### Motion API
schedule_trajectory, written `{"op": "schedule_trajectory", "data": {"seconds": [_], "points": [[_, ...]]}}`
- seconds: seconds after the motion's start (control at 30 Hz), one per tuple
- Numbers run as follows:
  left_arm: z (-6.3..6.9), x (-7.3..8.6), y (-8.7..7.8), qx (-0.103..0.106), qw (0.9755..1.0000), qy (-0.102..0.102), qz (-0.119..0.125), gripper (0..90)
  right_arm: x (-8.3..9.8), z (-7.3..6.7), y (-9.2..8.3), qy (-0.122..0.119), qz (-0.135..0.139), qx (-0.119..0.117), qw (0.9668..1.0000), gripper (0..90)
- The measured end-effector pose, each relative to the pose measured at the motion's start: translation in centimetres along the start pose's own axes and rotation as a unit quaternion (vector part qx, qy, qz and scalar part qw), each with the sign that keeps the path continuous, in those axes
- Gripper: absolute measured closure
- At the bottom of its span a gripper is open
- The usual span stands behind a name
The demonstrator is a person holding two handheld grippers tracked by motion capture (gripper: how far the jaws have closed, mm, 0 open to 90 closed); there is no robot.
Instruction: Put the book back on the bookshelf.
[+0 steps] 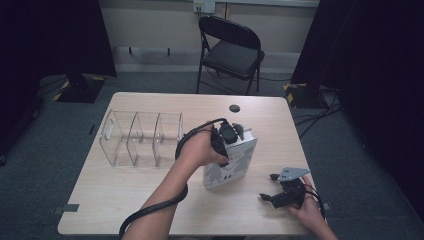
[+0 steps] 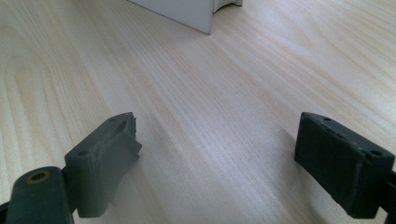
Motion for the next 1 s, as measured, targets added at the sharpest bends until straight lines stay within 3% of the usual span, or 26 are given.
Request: {"op": "schedule_trajectory", "data": {"seconds": [0.23,0.3,0.53,0.73,0.87,1.0], "points": [[0.4,0.0,-0.3,0.010,0.9999,-0.012,0.004,46.7,0.0,0.0,0.0,0.000,0.000,0.000,1.0000,12.2],[0.7,-0.1,-0.6,0.017,0.9995,-0.026,0.009,50.3,0.0,0.0,0.0,0.001,0.000,0.000,1.0000,12.2],[1.3,-0.1,-0.8,0.000,0.9995,-0.032,0.006,52.3,0.0,-0.1,0.0,0.001,0.000,-0.001,1.0000,12.2],[1.6,0.0,-0.8,0.005,0.9977,-0.067,0.010,52.6,0.1,-0.1,-0.1,0.003,0.001,0.000,1.0000,12.2],[1.6,0.2,-1.1,0.002,0.9976,-0.069,0.002,52.8,0.1,-0.2,-0.2,0.003,0.000,0.002,1.0000,12.2],[1.6,0.6,-1.5,0.003,0.9964,-0.085,0.007,52.8,0.2,-0.2,-0.2,0.003,0.000,0.003,1.0000,12.2]]}}
Point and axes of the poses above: each handheld gripper's, and its own axes: y roughly forward along the jaws, x roughly out of its underside, z roughly to its right, the point moved 8 cm from there along y, roughly forward along the jaws, and after that the axes turned 6 degrees about x, right-handed, at the moved point
